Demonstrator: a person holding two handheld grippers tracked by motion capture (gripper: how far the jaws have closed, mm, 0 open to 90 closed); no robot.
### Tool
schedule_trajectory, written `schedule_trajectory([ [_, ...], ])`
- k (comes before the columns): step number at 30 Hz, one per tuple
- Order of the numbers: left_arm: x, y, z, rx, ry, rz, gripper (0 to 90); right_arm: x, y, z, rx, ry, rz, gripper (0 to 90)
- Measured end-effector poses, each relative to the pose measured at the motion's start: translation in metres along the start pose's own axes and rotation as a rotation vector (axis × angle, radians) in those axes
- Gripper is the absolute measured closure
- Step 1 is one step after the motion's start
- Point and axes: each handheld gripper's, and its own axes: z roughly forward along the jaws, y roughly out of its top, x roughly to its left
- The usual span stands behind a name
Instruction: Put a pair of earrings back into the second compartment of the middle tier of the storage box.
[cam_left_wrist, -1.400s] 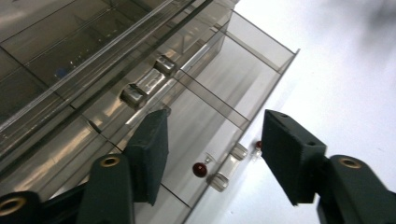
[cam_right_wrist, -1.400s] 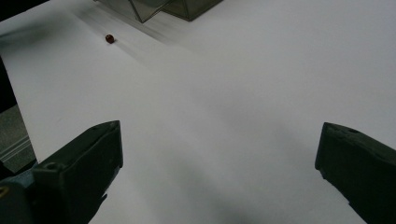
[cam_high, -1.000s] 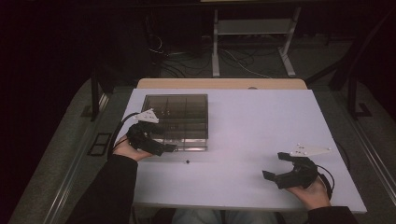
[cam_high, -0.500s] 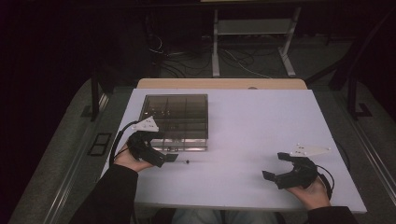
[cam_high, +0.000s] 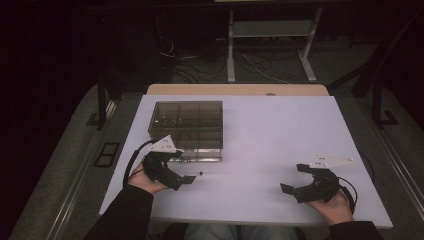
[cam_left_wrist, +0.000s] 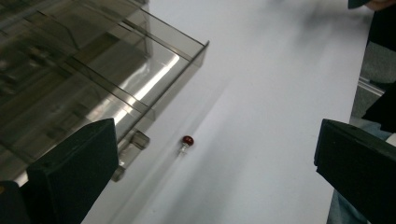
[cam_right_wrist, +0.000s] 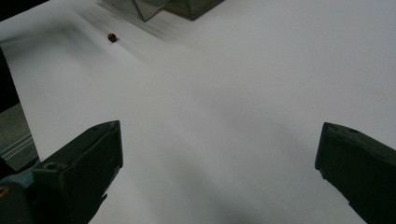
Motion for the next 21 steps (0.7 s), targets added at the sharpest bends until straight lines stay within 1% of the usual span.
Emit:
schedule_trajectory([
  [13,-0.008,-0.009,0.018,0.016,-0.013,0.002,0.0,0.000,0.000,0.001,0.005,0.002,-0.005,0.5],
  [16,-0.011,-0.012,0.023,0.024,-0.024,0.014,2.5,0.000,0.000,0.001,0.004,0.002,-0.004,0.5],
  [18,-0.013,-0.013,0.028,0.039,-0.023,0.013,3.1,0.000,0.000,0.001,0.004,0.001,-0.005,0.5],
  [19,-0.013,-0.013,0.028,0.039,-0.023,0.013,3.2,0.000,0.000,0.001,0.004,0.000,-0.006,0.5],
  [20,-0.013,-0.012,0.032,0.050,-0.021,0.020,3.5,0.000,0.000,0.001,0.005,0.001,-0.005,0.5],
  [21,-0.013,-0.012,0.032,0.050,-0.021,0.020,4.1,0.000,0.000,0.001,0.005,0.001,-0.005,0.5],
])
